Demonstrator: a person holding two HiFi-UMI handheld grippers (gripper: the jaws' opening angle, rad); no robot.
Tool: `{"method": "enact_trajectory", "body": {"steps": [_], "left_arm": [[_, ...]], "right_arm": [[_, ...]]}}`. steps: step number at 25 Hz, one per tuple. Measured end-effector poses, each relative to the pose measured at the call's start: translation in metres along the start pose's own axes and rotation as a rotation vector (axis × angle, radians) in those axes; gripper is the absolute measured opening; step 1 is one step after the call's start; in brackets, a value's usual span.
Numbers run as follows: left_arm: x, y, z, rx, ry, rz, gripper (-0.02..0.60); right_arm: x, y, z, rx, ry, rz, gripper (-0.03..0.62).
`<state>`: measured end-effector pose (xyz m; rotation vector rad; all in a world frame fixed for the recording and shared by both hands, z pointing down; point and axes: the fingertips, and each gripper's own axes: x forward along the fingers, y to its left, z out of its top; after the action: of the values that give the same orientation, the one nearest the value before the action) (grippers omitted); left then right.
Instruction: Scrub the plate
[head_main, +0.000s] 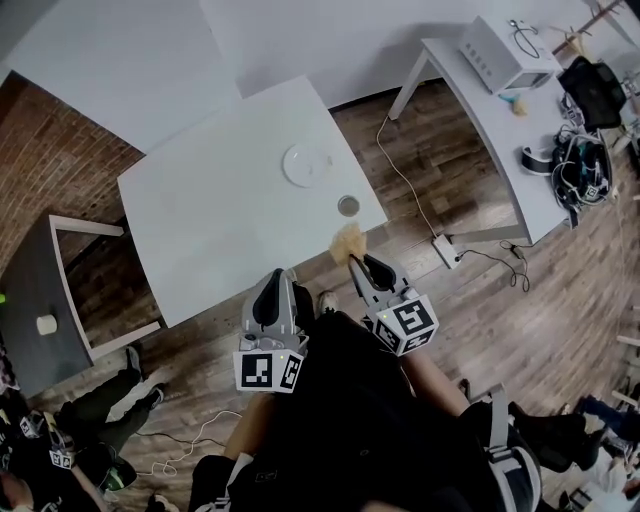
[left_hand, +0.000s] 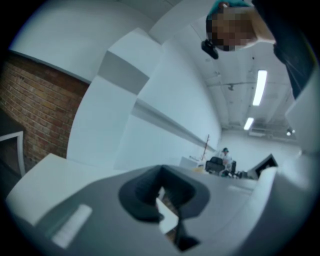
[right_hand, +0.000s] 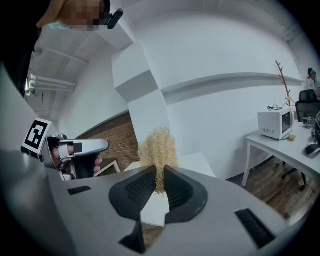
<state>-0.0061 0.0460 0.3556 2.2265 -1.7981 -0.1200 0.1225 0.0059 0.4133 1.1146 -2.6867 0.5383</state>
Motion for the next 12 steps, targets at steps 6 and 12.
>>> {"method": "enact_trajectory", "body": {"steps": [6, 12], "left_arm": [[0.048, 0.025, 0.016, 0.001, -0.011, -0.069, 0.003], [0.083, 0.056, 0.029, 0.009, -0.009, -0.123, 0.003]], "right_arm": [[0.033, -0.007, 0.024, -0.014, 0.005, -0.046, 0.042], [0.073, -0.014, 0.035, -0.005, 0.029, -0.094, 0.043]]}}
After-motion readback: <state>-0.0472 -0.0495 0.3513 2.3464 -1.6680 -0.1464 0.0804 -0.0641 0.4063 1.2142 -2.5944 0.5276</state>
